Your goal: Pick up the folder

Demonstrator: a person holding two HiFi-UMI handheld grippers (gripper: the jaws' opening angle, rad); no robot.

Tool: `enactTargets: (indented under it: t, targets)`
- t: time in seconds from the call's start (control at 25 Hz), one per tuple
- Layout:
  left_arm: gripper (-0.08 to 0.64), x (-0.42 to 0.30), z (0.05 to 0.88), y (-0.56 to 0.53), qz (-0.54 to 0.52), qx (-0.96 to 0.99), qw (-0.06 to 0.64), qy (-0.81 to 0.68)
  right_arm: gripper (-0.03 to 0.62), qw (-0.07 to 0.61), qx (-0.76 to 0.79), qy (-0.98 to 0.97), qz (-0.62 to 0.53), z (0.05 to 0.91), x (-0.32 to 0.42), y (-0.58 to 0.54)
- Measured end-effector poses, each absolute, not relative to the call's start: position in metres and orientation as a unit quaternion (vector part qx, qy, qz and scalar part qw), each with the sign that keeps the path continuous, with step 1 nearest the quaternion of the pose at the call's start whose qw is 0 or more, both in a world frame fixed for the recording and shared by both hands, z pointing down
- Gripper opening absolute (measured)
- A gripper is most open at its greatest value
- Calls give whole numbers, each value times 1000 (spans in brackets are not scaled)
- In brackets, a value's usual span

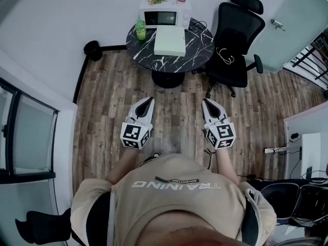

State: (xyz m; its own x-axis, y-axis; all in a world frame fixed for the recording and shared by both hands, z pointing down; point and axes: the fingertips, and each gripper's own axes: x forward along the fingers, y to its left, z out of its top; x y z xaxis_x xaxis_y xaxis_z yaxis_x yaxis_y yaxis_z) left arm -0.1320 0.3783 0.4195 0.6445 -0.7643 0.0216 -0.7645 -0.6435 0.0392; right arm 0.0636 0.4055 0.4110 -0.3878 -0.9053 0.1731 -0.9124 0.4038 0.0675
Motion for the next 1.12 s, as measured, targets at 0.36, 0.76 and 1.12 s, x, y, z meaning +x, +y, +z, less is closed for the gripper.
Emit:
enactTargets:
  t: [0.36, 0.76, 1.12]
  targets:
    - [6, -144, 422, 364, 24, 918, 1, -395, 12, 71, 556, -828, 23, 423, 42, 381]
    - [6, -165, 449, 349, 40, 920, 31, -389, 12, 91, 541, -836, 22, 437, 7, 369]
    - [6, -138, 481, 331, 34, 926, 68, -369, 12, 118, 546, -828, 43, 454, 21, 370]
